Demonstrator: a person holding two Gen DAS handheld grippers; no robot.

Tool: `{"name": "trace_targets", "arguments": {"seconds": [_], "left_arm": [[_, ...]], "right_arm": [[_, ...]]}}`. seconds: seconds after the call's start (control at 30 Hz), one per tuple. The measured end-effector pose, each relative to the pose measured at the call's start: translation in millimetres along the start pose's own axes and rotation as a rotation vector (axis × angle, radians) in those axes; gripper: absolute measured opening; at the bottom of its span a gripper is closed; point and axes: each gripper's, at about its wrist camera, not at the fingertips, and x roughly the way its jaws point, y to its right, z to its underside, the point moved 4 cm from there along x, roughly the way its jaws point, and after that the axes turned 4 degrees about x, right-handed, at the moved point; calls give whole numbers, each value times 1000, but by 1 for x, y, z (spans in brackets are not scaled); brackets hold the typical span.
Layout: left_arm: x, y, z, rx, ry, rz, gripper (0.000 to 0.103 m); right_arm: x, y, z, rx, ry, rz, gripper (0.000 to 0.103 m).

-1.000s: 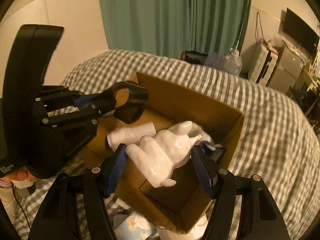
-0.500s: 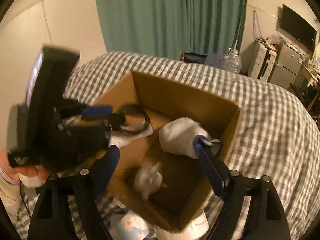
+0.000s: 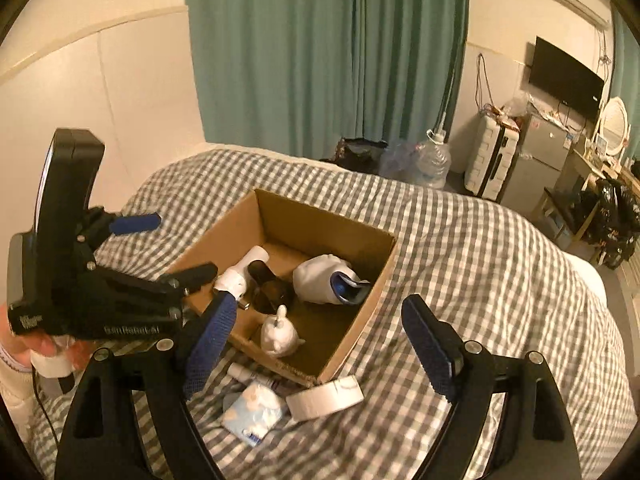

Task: Organize objects
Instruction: 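Lower the rabbit and black object into the box and open both tools, then grasp the white tape roll with the right tool while the left tool grasps the blue tissue pack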

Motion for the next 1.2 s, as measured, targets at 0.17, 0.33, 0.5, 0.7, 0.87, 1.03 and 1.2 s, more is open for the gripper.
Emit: {"name": "trace_targets", "arguments": {"seconds": [0.17,0.33,0.5,0.7,0.87,1.03,1.2], "left_arm": [[-30,2,-6,-22,32,-51,101],[-35,4,10,-105,75,-154,101],[-12,20,45,-133,21,-178,101],[23,49,86,-135,-56,-161,101],[52,57,112,-160,-141,-116,101],[69,63,134,-155,-201,-80,101],[71,73,143,-142,-230,-43,101]], "right_arm": [[-32,-4,0,-56,10,0,85],[-31,1,11,-77,-24,-18,85],[6,10,38,-91,-127,-14,85],[60,15,77,-117,-275,-26,85],[95,24,99,-124,-335,6,85],[114,32,108,-119,-352,7,85],[131,29,112,-109,-392,-63,85]]}}
